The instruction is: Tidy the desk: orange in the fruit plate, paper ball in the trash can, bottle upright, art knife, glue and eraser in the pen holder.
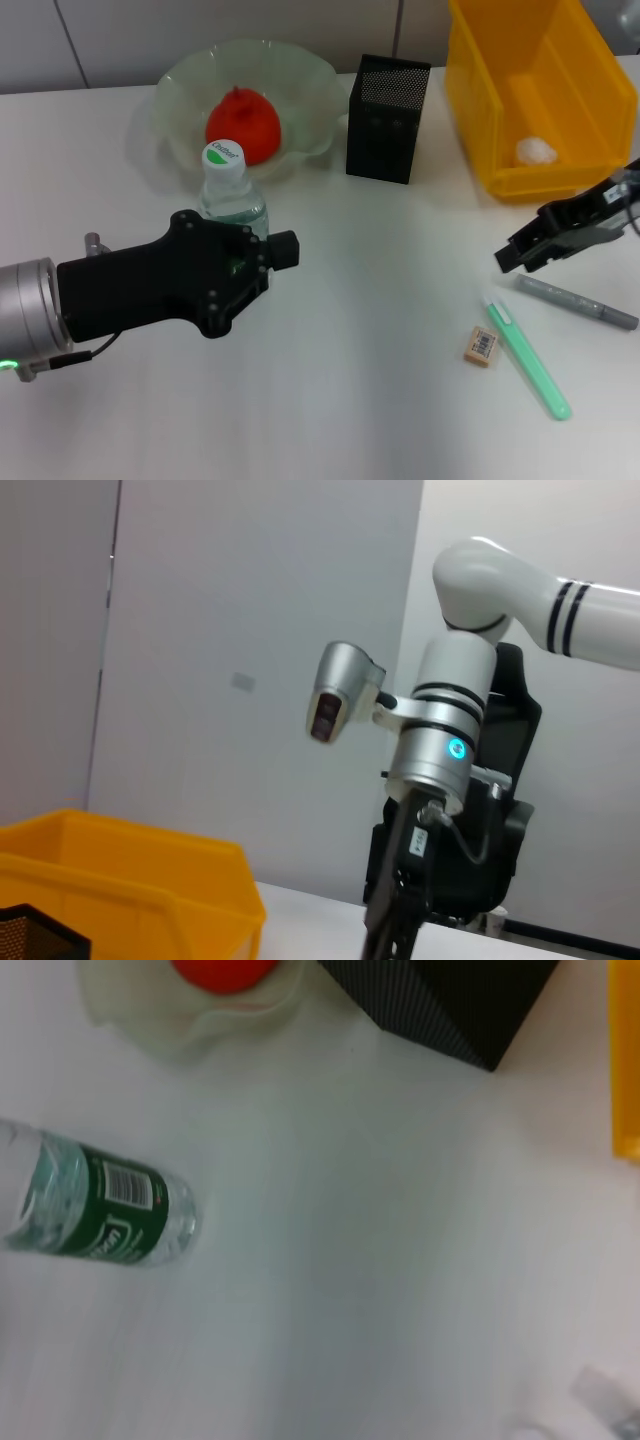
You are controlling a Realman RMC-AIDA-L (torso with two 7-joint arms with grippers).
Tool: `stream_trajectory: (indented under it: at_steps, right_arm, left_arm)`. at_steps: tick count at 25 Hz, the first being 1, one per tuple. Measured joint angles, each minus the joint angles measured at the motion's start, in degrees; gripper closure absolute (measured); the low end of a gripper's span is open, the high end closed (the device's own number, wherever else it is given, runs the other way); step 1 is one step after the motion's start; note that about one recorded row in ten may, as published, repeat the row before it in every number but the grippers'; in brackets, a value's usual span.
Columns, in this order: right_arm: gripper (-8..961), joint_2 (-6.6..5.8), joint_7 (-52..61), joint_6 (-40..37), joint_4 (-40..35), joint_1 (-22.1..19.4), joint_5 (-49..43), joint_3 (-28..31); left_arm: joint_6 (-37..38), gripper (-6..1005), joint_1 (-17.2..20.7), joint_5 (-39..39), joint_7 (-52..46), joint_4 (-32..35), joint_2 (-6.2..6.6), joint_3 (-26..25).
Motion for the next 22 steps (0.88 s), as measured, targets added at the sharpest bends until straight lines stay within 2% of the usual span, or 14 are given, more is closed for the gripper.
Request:
stream_trajectory:
  at_steps: [1, 3, 6, 15, 18, 22]
  right_arm:
    - [563, 0.58, 1.9, 0.9, 1.6, 0.3, 0.1, 0.0]
    - [563, 0.79, 2.6, 1.2, 2.1, 0.4, 0.1, 0.0]
    - [563, 1.8, 4.7, 1.4, 2.7, 0.1, -0.2, -0.6]
    - [564, 2.46, 6.6, 1.1, -0.8, -1.4, -4.9, -2.2]
    - [564, 2.91, 7.1, 1.1, -2.8, -0.8, -7.9, -4.3]
    - [564, 2.65, 7.2, 1.7, -2.2, 1.6, -10.8, -5.6]
  left_arm:
    - [0.0, 985, -0.6, 0.0, 0.0, 0.8, 0.09, -0.4]
    - [0.0, 985, -0.8, 0.0, 0.0, 1.2, 0.14, -0.6]
    - [-0.1, 985, -1.8, 0.6, 0.0, 2.2, 0.24, -1.4]
    - [0.0, 984, -3.3, 3.1, 0.7, 2.5, -0.01, -2.0]
    - [0.0, 984, -3.6, 3.1, 1.0, 2.8, -0.01, -2.0]
    - [0.0, 984, -4.2, 3.1, 1.3, 3.4, 0.04, -2.0]
